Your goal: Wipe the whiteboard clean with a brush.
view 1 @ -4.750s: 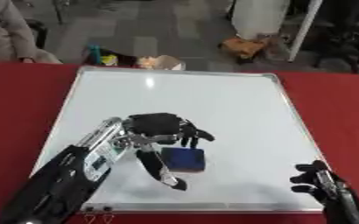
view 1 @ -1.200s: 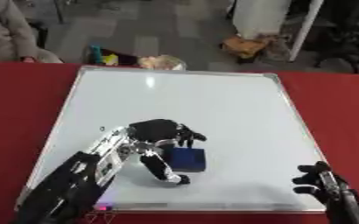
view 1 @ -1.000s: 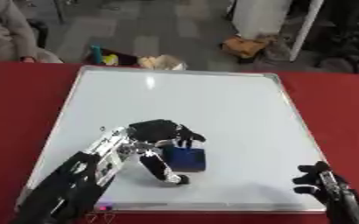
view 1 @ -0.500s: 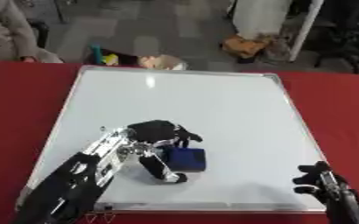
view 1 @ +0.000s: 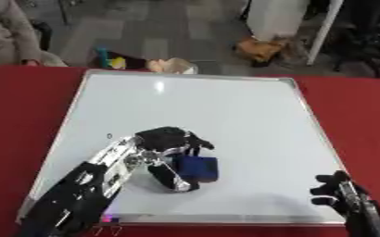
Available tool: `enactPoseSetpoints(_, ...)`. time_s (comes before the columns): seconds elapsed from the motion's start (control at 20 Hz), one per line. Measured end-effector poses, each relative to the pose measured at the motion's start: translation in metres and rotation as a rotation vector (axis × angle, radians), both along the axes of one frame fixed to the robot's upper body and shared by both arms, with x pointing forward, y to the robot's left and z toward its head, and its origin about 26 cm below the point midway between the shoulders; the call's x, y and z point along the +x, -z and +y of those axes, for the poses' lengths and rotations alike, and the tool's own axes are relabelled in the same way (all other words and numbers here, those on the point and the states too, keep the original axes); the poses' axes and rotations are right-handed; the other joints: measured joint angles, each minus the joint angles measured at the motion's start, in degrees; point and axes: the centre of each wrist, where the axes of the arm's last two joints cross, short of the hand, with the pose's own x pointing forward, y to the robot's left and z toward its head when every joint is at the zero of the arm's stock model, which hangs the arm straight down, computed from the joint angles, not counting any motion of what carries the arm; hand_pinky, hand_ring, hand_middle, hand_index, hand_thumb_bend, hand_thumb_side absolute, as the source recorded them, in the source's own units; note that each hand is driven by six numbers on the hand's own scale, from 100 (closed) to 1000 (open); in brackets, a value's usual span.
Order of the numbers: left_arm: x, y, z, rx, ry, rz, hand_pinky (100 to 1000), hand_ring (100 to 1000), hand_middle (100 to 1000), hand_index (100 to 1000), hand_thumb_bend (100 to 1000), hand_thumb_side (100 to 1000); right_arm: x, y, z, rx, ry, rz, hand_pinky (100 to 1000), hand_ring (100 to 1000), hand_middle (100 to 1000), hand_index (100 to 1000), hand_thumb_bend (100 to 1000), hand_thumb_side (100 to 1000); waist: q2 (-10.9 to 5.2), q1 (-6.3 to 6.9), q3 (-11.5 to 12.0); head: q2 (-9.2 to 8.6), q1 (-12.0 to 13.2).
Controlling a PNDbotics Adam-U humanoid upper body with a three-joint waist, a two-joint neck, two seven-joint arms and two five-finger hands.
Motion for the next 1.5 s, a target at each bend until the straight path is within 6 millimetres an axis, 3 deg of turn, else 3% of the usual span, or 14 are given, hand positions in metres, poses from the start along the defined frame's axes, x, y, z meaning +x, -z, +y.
enactPoseSetpoints(1.5, -0.0003, -0.0028, 0.0001, -0.050, -0.019, -0.012, 536, 546, 527, 906, 340, 343, 0.0001, 0.0000, 0.0001, 0.000, 0.000, 0.000, 600, 636, 481, 682, 100, 881, 0.04, 0.15, 0.0, 0.00, 0.5)
